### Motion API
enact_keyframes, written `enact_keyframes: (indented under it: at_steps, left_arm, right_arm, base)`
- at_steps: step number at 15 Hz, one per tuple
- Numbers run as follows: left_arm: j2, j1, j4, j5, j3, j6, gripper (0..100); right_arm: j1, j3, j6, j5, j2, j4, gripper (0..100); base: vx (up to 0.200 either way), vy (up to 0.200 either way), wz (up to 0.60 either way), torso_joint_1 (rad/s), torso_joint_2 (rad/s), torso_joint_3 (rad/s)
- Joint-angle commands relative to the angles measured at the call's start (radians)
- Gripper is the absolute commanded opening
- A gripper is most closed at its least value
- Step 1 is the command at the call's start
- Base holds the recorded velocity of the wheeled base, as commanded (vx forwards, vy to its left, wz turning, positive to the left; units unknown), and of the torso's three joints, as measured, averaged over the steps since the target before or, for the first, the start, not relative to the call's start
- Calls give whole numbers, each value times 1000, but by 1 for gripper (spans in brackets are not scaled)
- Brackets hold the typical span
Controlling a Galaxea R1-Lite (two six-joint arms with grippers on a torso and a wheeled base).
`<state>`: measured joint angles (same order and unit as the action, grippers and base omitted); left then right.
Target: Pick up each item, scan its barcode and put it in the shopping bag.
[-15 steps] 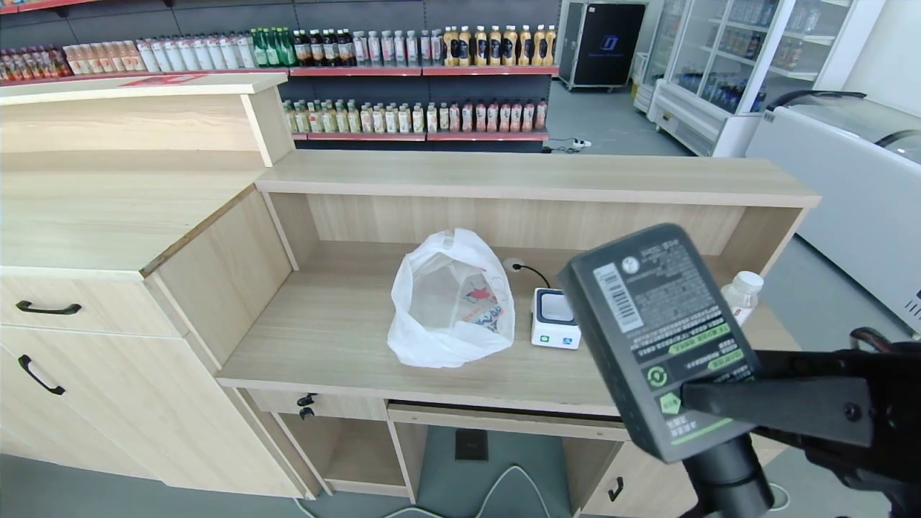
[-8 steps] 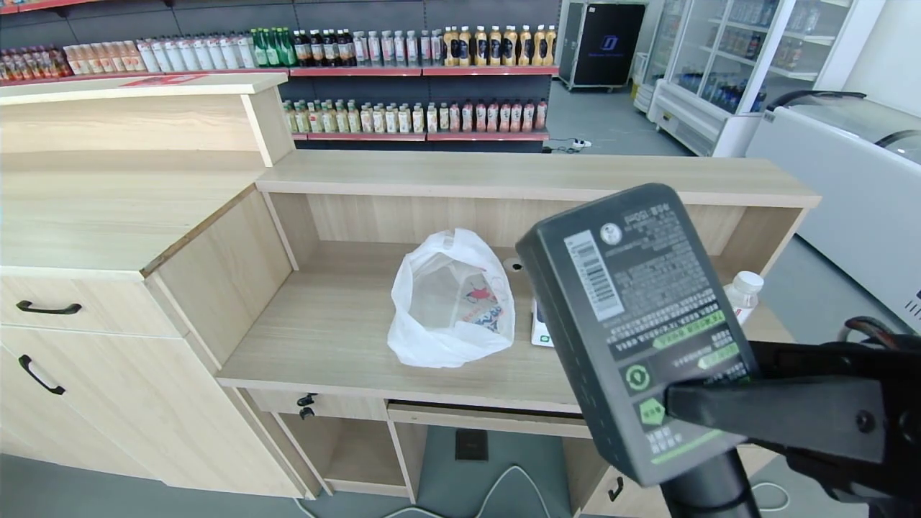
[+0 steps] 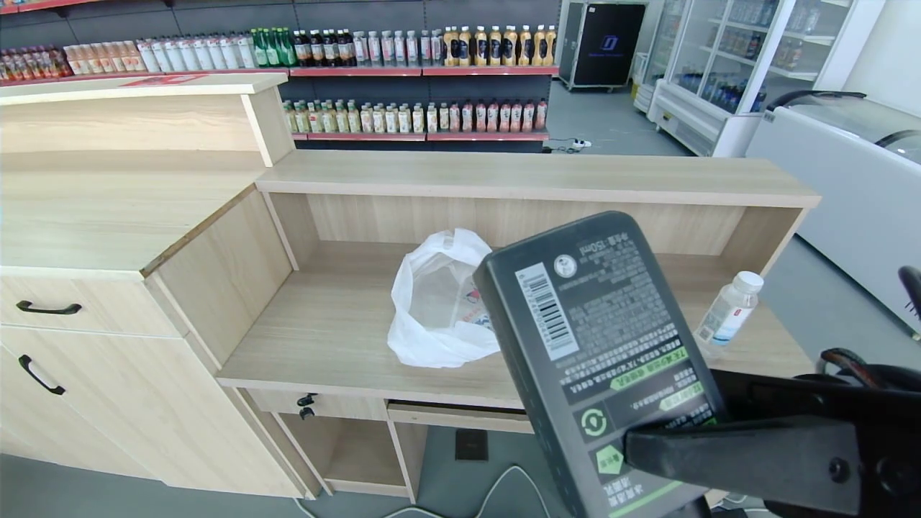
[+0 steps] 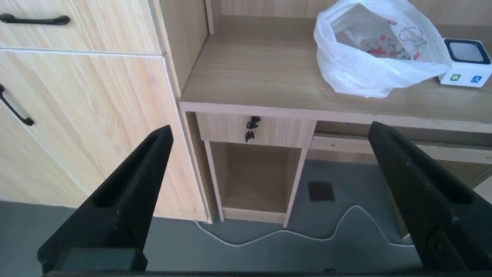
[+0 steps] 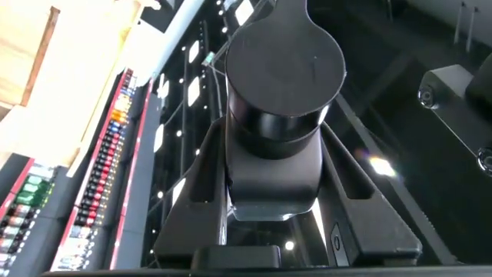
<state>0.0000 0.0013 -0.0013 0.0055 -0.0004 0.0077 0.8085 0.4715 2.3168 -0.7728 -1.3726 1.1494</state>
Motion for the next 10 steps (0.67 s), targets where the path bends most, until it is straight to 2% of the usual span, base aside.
enact_keyframes:
  at_steps: [1, 10]
  left_arm:
    - [0, 0, 0, 1, 0, 0, 100]
    - [0, 0, 1, 1, 0, 0, 100]
  right_arm:
    - [4, -5, 1, -3, 4, 0, 0]
    - [4, -14, 6, -22, 23, -7, 0]
  base:
    - [0, 0, 0, 0, 0, 0]
    - [0, 0, 0, 0, 0, 0]
